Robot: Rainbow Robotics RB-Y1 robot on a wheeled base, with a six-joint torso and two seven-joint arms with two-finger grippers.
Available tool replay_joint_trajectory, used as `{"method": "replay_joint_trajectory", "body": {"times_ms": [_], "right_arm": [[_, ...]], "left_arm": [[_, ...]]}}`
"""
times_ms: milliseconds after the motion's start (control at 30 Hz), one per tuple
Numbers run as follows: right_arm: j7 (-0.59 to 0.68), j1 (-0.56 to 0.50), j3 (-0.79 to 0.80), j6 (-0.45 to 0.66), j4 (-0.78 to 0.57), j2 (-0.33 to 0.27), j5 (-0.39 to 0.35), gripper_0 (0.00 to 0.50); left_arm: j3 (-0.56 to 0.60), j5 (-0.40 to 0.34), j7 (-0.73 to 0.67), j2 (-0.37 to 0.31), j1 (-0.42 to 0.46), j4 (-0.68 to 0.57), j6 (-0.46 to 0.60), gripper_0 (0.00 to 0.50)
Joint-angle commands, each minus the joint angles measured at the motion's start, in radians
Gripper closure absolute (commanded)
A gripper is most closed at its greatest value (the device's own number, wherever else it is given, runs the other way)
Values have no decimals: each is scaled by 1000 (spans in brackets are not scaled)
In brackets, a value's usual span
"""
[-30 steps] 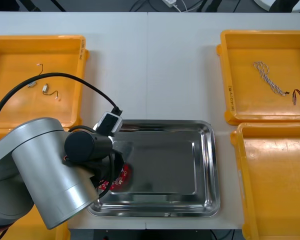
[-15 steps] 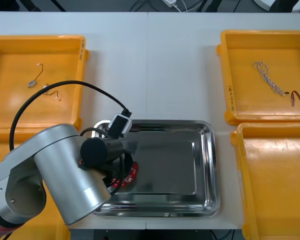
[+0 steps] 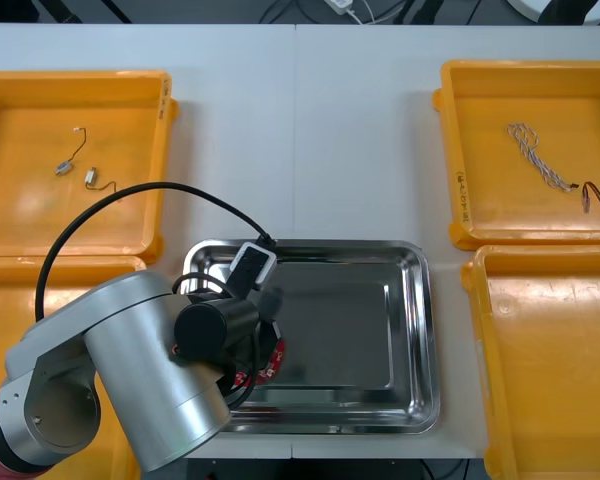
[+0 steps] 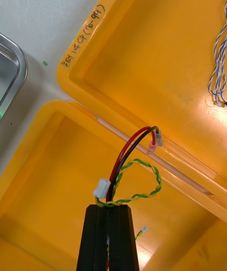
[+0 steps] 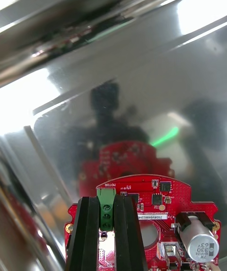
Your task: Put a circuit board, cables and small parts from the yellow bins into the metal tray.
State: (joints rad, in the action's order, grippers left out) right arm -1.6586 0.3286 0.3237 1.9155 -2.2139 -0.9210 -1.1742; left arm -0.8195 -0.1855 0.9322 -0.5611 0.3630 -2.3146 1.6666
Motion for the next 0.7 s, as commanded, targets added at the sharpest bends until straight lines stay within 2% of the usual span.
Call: {"method": "replay_joint_trajectory", "body": {"times_ms": [33,700], "right_arm": [[28,26,-18,4,-24,-27,-4,500],[33,26,-21,4,-15,-27,2,500]], "left_arm": [[-29,17,-116,15,-29,-12,-19,500],[-44,38,-127,-6,-69,-11,-64,499]]}}
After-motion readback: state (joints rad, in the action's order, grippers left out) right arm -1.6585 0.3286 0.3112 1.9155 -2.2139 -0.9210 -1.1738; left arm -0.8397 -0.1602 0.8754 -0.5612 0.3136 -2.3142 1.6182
